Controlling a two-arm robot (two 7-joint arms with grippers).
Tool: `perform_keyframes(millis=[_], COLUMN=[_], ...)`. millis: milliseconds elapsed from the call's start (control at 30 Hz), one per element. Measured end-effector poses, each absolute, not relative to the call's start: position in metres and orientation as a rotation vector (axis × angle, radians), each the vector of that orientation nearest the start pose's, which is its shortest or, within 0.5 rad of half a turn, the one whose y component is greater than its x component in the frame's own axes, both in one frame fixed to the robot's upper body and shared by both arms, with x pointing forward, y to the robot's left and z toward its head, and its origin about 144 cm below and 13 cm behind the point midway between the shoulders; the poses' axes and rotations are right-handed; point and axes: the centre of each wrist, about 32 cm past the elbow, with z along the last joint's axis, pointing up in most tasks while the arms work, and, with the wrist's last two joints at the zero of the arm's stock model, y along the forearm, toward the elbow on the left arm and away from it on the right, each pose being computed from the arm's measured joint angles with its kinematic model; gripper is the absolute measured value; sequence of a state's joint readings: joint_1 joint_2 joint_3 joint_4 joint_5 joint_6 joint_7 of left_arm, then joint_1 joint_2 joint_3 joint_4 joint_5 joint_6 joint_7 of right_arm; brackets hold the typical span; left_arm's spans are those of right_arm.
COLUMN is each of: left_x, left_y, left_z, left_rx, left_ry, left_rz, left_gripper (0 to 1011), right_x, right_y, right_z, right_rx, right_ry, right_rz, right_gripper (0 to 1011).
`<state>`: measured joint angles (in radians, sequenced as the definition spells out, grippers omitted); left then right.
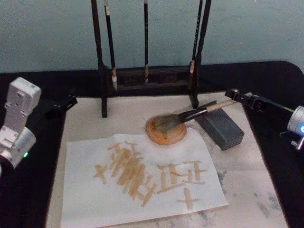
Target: Pick up the brush from the inkstone, write on the paper, then place the brush back to its original position.
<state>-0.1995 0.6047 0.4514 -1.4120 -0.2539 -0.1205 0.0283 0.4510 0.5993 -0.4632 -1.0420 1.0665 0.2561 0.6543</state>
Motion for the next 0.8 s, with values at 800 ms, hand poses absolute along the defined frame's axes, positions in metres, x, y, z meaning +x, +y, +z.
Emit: perform_keyframes(millis=[800], left_x=[0.4886], left_y=[0.3097], left_z=[1.1398], left_rx=[0.304], left_ry=[-0.285], left_rz=[1.248], left_gripper=[1002], right_x=[0.5410], right_y=[-0.3916], right_z=[1.1455], right_rx=[0.057], right_ry=[0.588], right_rz=[-0.893], right_gripper=[1008])
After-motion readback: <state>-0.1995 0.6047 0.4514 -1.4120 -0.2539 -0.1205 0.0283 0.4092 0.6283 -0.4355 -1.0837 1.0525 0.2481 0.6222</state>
